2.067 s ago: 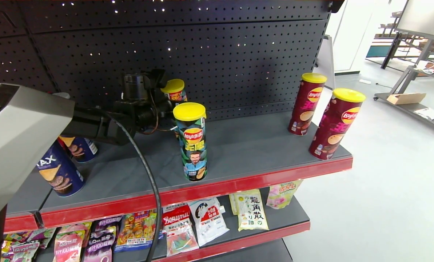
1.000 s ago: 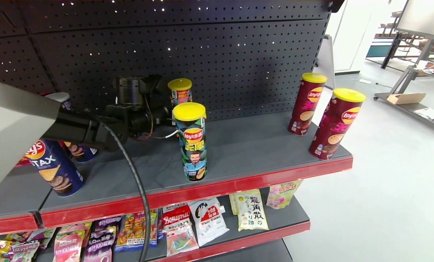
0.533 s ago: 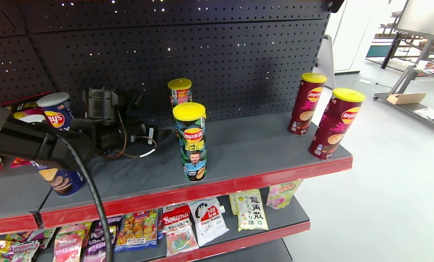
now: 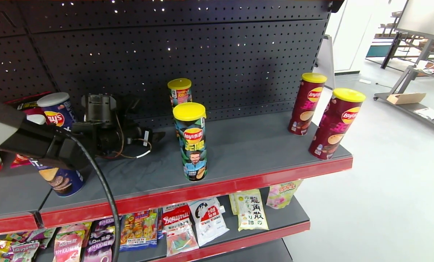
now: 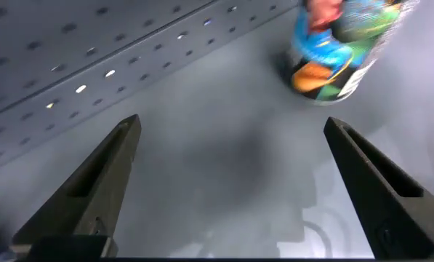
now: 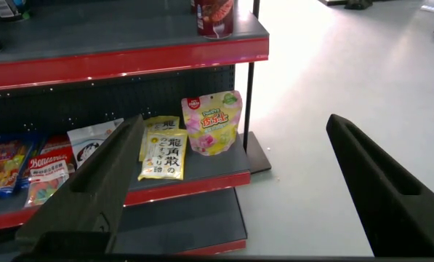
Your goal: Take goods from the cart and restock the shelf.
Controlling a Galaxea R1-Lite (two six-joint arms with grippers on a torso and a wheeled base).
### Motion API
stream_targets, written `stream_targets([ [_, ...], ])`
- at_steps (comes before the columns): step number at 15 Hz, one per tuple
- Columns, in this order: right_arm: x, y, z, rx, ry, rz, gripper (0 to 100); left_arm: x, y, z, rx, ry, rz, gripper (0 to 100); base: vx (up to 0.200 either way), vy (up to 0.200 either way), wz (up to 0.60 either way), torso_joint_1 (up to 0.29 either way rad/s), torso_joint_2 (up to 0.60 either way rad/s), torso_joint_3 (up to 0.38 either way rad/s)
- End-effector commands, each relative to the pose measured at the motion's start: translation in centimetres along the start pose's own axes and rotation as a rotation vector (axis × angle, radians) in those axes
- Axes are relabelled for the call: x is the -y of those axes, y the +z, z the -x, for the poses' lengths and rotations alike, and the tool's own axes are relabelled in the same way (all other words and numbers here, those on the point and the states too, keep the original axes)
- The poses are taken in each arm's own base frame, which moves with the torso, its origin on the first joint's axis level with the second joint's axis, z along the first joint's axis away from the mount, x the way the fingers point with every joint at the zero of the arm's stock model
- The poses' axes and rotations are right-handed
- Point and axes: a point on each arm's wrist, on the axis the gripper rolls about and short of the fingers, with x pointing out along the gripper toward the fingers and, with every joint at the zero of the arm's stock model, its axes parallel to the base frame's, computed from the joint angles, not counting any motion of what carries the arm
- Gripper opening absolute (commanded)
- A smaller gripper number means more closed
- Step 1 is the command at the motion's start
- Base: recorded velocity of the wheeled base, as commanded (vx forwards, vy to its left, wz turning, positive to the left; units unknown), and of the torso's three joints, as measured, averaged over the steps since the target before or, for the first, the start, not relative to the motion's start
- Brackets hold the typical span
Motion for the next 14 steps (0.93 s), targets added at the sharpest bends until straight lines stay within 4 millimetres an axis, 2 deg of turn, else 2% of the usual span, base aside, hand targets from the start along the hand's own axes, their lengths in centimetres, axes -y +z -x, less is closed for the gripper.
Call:
stream_targets([
  [1, 0.0, 0.0, 0.0, -0.002, 0.002, 0.001, 100, 0.2, -1.0, -2.0, -0.02, -0.008, 0.0, 100, 0.0, 0.0, 0.0, 0.0, 0.0, 0.0],
  [9, 0.0, 0.0, 0.0, -0.002, 0.002, 0.001, 100, 0.4, -1.3, -5.1, 0.018, -0.009, -0.004, 100, 0.0, 0.0, 0.0, 0.0, 0.0, 0.0],
  [14, 0.0, 0.0, 0.0, -0.002, 0.002, 0.001, 100, 0.4, -1.6, -5.7, 0.018, -0.01, -0.004, 100, 0.0, 0.0, 0.0, 0.0, 0.0, 0.0],
])
